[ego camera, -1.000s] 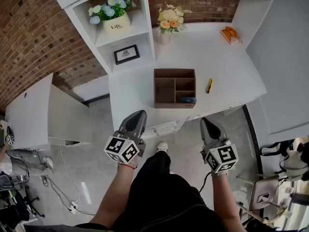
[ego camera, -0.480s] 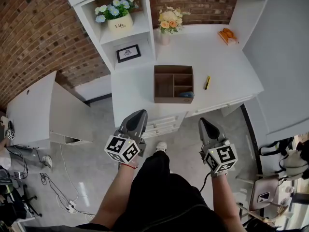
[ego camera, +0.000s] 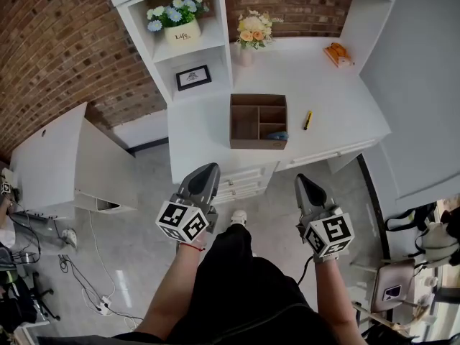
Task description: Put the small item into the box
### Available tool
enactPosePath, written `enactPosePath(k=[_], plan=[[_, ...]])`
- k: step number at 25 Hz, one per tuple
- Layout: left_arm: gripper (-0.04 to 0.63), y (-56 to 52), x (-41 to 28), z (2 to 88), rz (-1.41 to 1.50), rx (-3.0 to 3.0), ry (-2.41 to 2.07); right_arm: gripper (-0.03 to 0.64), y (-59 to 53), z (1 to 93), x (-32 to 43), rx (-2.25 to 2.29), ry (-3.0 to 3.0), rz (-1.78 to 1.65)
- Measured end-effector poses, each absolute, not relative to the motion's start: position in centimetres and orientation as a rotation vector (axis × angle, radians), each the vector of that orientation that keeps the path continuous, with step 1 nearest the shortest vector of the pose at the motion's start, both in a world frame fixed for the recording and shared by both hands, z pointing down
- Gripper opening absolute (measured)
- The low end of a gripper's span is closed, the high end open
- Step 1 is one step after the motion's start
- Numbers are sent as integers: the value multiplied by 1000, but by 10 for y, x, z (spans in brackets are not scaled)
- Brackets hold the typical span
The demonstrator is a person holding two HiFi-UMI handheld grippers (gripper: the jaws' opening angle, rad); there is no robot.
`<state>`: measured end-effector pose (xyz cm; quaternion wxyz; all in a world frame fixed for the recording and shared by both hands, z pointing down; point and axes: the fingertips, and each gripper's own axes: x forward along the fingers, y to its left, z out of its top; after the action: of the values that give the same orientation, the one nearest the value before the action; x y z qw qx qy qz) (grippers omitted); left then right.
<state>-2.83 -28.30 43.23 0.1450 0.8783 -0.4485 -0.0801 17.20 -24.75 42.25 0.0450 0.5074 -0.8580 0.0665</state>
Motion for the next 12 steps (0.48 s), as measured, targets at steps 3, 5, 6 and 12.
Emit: enactPosePath(k=[3, 5, 6, 12], plan=[[2, -279, -30, 430, -232, 2529, -1296, 3, -244, 419, 170, 1545, -2632, 193], [2, -276, -30, 429, -232, 2531, -1299, 3, -241, 417, 170, 1544, -2636, 186], [2, -275, -30, 428, -232, 2532, -1300, 3, -240, 416, 170, 1544, -2638, 183], [2, -263, -28, 425, -224, 2540, -1309, 3, -229, 412, 173, 1546, -2648, 176]])
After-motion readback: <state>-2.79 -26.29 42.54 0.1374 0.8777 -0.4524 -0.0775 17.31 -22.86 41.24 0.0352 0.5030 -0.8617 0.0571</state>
